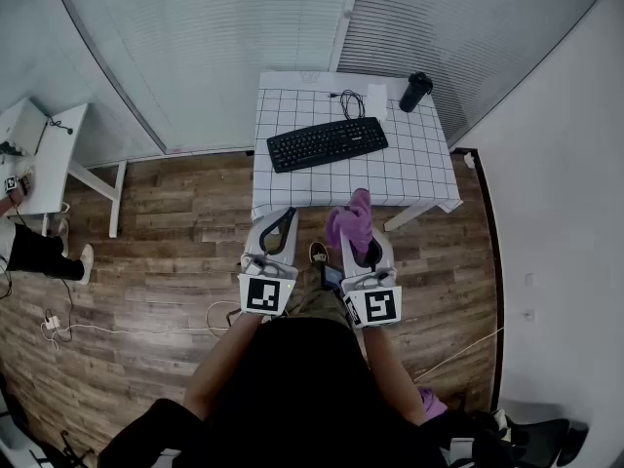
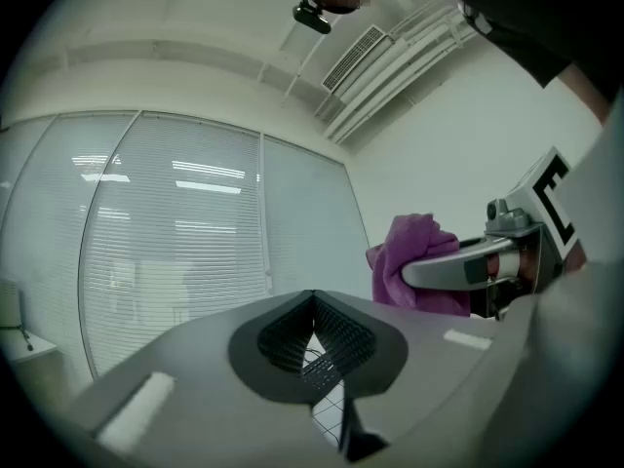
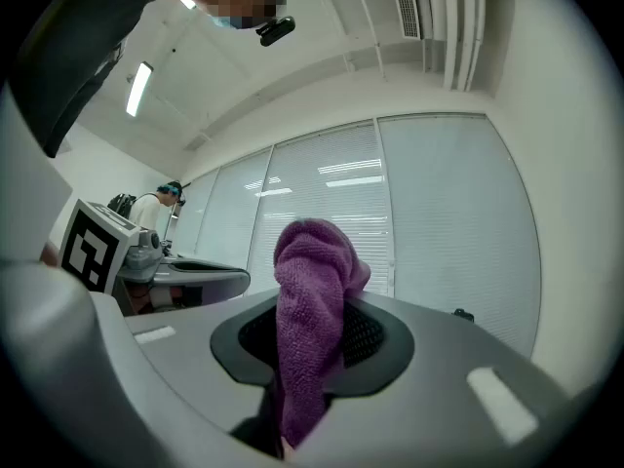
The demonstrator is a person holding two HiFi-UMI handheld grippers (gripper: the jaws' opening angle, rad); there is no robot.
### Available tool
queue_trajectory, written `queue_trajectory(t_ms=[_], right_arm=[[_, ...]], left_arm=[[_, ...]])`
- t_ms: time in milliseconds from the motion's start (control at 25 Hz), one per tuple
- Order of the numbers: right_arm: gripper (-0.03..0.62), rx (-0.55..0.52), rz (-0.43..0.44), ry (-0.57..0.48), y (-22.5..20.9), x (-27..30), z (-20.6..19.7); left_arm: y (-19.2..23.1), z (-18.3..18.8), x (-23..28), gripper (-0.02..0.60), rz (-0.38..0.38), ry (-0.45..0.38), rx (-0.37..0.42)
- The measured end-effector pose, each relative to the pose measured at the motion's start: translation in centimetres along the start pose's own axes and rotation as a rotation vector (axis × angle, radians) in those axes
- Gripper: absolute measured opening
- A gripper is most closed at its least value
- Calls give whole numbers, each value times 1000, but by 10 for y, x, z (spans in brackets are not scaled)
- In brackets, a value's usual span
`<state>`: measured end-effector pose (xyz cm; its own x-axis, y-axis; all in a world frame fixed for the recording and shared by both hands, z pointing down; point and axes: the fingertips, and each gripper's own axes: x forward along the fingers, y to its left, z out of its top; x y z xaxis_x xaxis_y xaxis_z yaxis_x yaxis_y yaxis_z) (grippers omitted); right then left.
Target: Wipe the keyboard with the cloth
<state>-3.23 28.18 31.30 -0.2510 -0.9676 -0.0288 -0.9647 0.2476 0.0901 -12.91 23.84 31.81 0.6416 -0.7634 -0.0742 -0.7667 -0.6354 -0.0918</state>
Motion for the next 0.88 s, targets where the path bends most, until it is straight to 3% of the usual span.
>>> queue_trajectory(t_ms=[200, 880], right_arm=[[107, 40, 4, 15, -19, 22, -13], [107, 100, -27, 85, -133, 91, -46]], left_arm=[[5, -11, 26, 0, -14, 19, 28], [18, -45, 110, 0, 52, 133, -1]])
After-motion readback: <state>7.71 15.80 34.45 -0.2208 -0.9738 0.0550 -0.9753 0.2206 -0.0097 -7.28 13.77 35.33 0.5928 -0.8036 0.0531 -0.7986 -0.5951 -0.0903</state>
